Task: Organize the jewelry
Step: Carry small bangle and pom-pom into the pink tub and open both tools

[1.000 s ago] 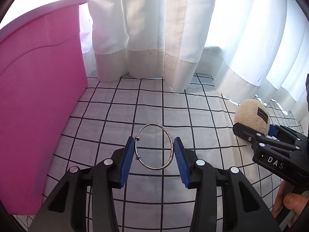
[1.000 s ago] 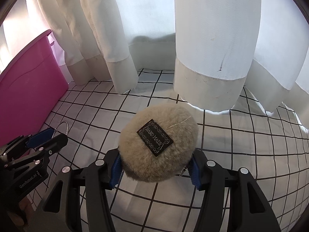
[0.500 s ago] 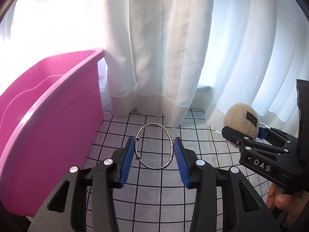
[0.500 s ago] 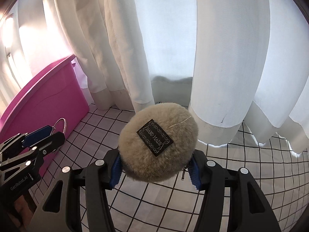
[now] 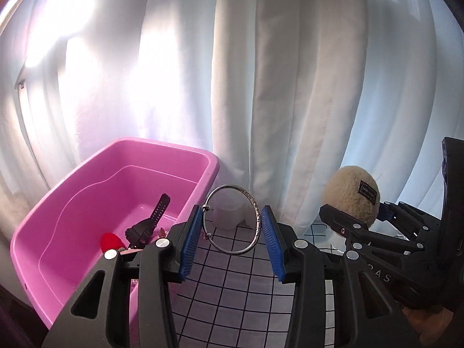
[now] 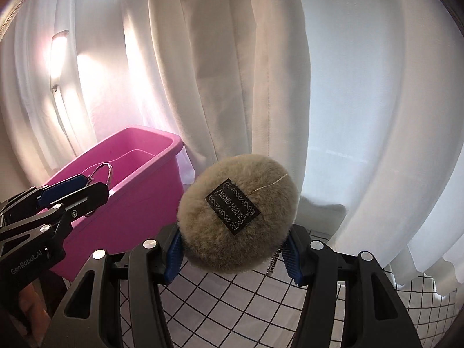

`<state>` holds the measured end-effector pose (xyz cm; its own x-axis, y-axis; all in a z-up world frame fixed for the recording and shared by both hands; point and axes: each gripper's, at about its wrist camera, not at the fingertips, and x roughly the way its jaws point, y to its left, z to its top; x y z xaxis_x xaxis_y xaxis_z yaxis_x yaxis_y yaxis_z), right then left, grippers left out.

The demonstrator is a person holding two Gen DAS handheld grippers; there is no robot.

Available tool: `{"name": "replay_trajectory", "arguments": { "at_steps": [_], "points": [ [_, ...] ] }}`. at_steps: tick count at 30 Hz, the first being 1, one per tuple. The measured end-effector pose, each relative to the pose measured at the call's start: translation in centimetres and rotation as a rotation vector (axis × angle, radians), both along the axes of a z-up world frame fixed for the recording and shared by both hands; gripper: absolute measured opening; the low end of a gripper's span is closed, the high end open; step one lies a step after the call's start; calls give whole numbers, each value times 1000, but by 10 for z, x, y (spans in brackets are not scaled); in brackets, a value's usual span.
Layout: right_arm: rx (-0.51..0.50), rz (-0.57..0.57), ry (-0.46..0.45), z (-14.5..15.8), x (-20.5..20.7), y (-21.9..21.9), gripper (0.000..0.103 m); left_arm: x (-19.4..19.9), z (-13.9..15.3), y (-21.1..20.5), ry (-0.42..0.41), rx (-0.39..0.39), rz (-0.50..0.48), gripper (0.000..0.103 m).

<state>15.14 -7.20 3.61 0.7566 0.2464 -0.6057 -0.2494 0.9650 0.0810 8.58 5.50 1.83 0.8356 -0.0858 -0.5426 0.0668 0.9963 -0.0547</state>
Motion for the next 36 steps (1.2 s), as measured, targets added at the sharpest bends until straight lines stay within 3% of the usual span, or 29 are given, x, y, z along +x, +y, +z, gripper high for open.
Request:
{"name": "replay_trajectory", "arguments": {
  "at_steps": [7, 14, 26, 31, 36],
  "points": [
    [14, 125, -47, 29, 17, 53, 55, -5, 26, 51, -40, -3, 115, 41],
    [22, 236, -38, 39, 36, 106, 55, -7, 30, 105, -36, -6, 242, 41],
    [-21, 359, 104, 3, 84, 190, 55, 16, -9, 182, 153, -73, 443, 41],
    [-68, 347, 142, -8, 98, 206, 56, 22, -22, 188, 207, -79, 467, 42],
    [-116, 314, 170, -13, 107, 212, 64, 26, -29, 194, 251, -111, 488, 43]
  ]
}}
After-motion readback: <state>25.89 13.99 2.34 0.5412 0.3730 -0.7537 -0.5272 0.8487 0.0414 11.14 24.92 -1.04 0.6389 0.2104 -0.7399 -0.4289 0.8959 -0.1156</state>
